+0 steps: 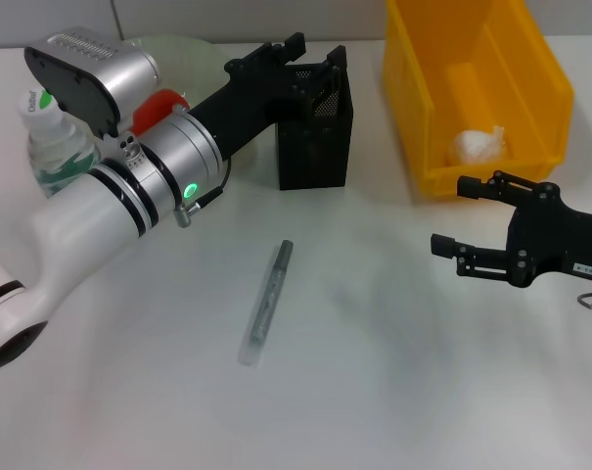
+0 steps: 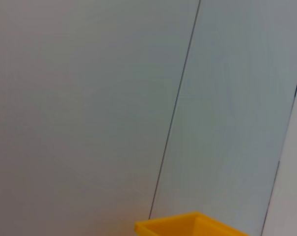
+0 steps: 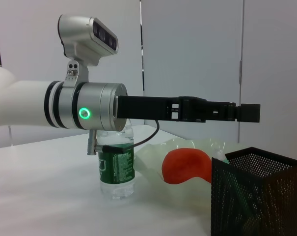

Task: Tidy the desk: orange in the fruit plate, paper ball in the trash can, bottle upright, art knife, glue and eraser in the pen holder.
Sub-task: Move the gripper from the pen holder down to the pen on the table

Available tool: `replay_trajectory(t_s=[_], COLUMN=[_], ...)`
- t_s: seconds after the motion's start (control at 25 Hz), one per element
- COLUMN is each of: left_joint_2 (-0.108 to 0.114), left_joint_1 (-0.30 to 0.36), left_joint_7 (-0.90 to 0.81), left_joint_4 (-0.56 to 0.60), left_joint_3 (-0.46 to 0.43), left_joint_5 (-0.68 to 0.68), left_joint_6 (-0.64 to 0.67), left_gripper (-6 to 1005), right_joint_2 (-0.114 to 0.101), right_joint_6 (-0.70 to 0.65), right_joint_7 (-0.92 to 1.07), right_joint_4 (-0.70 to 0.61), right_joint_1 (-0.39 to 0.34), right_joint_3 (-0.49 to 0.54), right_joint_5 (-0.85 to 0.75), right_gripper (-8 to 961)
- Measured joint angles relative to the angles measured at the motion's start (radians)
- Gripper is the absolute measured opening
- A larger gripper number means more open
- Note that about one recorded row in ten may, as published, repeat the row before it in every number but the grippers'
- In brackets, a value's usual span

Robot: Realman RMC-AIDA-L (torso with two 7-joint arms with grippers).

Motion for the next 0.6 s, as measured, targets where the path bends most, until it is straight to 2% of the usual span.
replay_trajectory(t_s=[0.52, 0.6], left_joint_2=[0.0, 0.012], left_joint_1=[0.016, 0.055], left_joint_7=[-0.023, -0.097], left_joint_4=[0.006, -0.001], left_joint_3=[0.003, 0.038], left_joint_5=[0.008, 0.06], left_joint_6=[0.037, 0.224], left_gripper=[561, 561], right_joint_2=[-0.002, -0.003], right_joint_6=[-0.014, -0.015], right_joint_7=[0.0, 0.0], right_joint_4=[0.0, 0.0], right_joint_1=[-0.006, -0.007], right_joint_3=[0.005, 0.005], right_joint_5=[0.0, 0.0], right_gripper=[810, 810])
